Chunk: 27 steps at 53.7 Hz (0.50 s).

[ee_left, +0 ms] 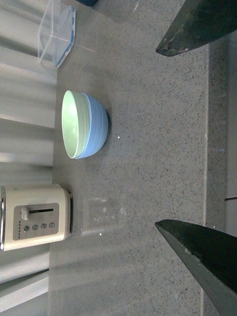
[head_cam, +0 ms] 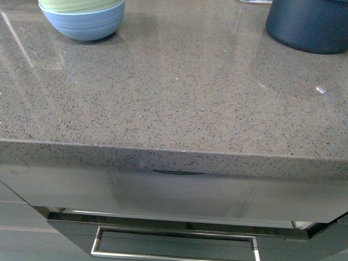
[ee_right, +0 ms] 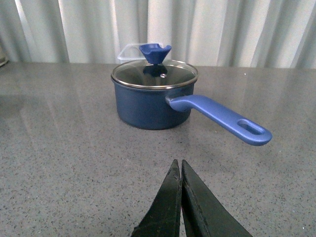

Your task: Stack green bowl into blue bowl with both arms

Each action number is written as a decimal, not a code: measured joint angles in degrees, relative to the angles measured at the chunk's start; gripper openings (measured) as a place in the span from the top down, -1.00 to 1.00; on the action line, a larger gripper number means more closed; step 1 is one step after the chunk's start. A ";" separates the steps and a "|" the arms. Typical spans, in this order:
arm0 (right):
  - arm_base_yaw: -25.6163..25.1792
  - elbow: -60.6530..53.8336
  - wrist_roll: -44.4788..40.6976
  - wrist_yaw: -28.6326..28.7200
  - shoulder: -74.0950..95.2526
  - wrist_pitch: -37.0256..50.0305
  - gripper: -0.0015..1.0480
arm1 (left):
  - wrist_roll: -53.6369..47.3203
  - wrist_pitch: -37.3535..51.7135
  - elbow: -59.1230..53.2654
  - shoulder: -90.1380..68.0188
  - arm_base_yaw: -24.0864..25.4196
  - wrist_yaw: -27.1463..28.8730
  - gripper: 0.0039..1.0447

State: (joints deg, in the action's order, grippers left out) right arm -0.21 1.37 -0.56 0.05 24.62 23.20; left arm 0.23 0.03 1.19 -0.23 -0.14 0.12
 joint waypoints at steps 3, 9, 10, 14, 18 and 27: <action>0.00 -0.85 0.00 0.00 -0.70 0.48 0.98 | 0.02 0.00 0.00 0.00 0.00 0.00 -0.87; 0.00 -1.11 0.00 0.00 -3.17 -1.90 0.98 | 0.02 0.00 0.00 0.00 0.00 0.00 -0.87; 0.00 -1.11 0.00 0.00 -3.69 -2.36 0.98 | 0.02 0.00 0.00 0.00 0.00 0.02 -0.87; 0.00 -1.11 0.00 0.00 -5.88 -4.26 0.98 | 0.02 0.00 0.00 0.00 0.00 0.00 -0.87; 0.00 -1.11 0.00 0.00 -7.37 -5.68 0.98 | 0.02 0.00 0.00 0.00 0.00 0.02 -0.87; 0.00 -1.11 0.00 0.00 -11.47 -9.84 0.98 | 0.02 0.00 0.00 0.00 0.00 0.00 -0.87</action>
State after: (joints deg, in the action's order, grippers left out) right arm -0.21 0.25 -0.56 0.05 13.15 13.37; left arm 0.25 0.03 1.19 -0.23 -0.14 0.12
